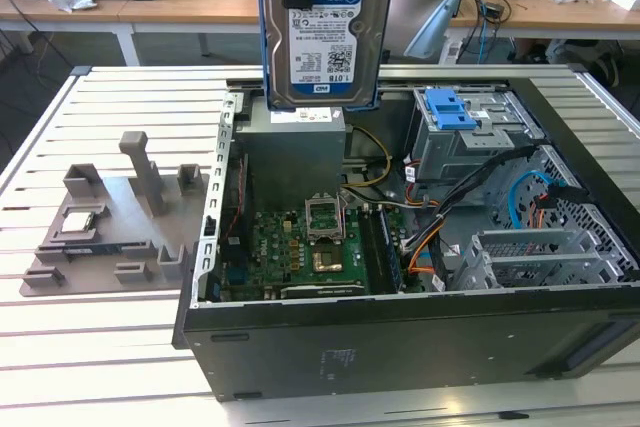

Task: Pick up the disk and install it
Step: 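Pick up the disk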

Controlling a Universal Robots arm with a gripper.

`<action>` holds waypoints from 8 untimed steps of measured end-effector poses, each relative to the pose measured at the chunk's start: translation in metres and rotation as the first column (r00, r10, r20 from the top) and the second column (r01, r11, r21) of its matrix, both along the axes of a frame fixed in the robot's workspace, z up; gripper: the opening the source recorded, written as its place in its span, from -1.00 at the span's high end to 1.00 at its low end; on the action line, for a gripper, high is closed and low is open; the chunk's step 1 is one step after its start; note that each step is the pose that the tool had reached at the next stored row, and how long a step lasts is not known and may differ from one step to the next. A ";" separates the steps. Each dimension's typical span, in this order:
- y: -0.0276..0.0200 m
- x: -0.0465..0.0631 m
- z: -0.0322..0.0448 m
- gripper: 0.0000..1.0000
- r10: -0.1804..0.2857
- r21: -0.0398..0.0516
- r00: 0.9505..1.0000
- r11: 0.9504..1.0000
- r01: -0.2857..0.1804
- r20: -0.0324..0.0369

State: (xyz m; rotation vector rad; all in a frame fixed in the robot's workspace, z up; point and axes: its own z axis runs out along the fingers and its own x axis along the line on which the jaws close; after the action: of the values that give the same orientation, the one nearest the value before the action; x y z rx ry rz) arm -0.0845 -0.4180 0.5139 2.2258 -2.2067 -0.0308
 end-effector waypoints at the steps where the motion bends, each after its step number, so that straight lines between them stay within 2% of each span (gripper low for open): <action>1: -0.0010 0.000 -0.0001 0.27 0.000 0.000 1.000 1.000 0.000 0.000; 8: -0.0055 0.000 -0.0006 0.27 0.000 0.000 1.000 1.000 0.000 0.000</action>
State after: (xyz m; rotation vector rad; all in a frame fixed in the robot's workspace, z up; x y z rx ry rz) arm -0.0845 -0.4236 0.5134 2.2257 -2.2068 -0.0308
